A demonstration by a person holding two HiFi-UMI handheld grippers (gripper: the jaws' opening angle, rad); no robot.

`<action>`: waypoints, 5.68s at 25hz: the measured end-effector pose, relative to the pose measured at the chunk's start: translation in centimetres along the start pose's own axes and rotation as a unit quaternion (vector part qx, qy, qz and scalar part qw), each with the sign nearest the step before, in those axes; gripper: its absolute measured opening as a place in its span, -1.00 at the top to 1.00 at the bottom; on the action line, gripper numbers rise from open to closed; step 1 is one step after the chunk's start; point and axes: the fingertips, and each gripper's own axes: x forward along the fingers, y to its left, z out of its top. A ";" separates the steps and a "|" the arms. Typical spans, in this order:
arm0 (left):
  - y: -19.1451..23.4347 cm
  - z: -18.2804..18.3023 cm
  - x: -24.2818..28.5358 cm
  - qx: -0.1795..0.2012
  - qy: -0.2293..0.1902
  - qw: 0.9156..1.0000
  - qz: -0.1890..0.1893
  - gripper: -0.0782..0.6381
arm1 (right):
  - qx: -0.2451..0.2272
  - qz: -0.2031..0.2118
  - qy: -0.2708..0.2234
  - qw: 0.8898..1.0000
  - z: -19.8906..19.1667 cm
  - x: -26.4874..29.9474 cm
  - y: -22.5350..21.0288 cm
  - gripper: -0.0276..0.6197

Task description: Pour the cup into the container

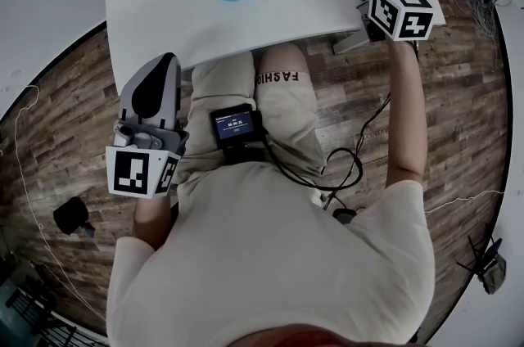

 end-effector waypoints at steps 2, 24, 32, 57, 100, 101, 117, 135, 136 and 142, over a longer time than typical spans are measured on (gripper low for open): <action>0.0 -0.1 -0.1 -0.002 -0.001 1.000 0.000 0.74 | 0.007 -0.005 -0.029 1.000 1.1 -0.8 -0.3 -0.63; 1.0 -0.7 -2.4 -0.054 -0.028 0.998 -0.034 0.75 | 0.042 -0.042 -0.151 0.987 -0.8 -16.8 10.8 0.04; 1.1 -0.8 -3.6 -0.058 -0.032 0.996 -0.052 0.75 | 0.065 -0.067 -0.157 0.983 -1.5 -17.1 12.3 0.06; 1.2 -5.3 -3.7 -0.069 -0.009 0.997 -0.023 0.75 | -0.078 -0.049 -0.117 0.989 -3.8 -11.7 19.6 0.08; -1.8 -19.7 -1.9 -0.083 0.063 0.993 -0.059 0.75 | -0.102 -0.114 -0.058 0.986 -13.6 -12.0 22.5 0.08; -1.6 -19.8 -1.8 -0.083 0.066 0.993 -0.057 0.75 | -0.100 -0.118 -0.062 0.986 -13.5 -12.1 22.3 0.08; -1.1 -20.5 -1.8 -0.087 0.077 0.992 -0.050 0.75 | -0.103 -0.133 -0.081 0.982 -13.1 -12.6 21.8 0.08; -0.8 -21.1 -1.3 -0.078 0.083 0.992 -0.048 0.75 | -0.098 -0.118 -0.093 0.984 -12.9 -12.1 22.6 0.08; -0.8 -21.1 -1.3 -0.079 0.084 0.992 -0.048 0.75 | -0.099 -0.115 -0.088 0.984 -13.2 -12.0 22.8 0.08; -0.8 -21.1 -1.3 -0.083 0.085 0.992 -0.048 0.75 | -0.100 -0.115 -0.079 0.985 -13.6 -12.0 22.7 0.08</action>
